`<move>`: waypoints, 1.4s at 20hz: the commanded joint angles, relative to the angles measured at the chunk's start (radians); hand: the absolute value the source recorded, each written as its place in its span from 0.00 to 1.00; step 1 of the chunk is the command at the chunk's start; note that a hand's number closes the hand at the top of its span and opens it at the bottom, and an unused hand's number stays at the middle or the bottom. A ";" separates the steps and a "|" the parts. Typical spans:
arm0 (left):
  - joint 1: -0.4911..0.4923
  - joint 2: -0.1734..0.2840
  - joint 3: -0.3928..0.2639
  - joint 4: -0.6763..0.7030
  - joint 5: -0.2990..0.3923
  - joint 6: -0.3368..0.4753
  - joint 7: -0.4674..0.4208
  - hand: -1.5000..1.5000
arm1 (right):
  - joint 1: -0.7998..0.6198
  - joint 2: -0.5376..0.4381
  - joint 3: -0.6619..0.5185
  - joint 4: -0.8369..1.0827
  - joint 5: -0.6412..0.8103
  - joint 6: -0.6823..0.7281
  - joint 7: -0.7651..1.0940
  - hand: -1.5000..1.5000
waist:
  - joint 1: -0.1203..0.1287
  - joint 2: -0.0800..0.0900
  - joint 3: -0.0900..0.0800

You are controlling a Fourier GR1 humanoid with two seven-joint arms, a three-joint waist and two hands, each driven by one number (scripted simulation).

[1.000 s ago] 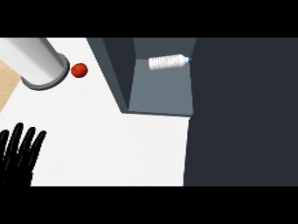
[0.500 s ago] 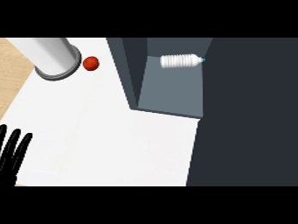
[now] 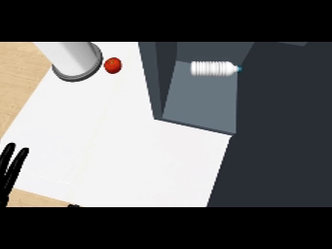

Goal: Pick up the bottled water, place it into the cabinet and close the cabinet

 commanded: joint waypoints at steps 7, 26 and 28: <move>-0.002 0.034 0.022 0.015 0.014 -0.044 0.014 0.00 | -0.225 -0.066 0.106 -0.022 0.051 0.089 0.113 1.00 | 0.052 0.000 -0.007; -0.015 0.056 0.072 0.049 0.042 -0.094 0.009 0.00 | -0.346 -0.027 0.108 0.052 -0.048 0.049 0.195 1.00 | 0.047 0.025 -0.010; -0.016 0.059 0.067 0.038 0.042 -0.100 0.013 0.00 | -0.341 -0.027 0.124 0.063 -0.081 0.065 0.185 1.00 | 0.066 0.035 -0.007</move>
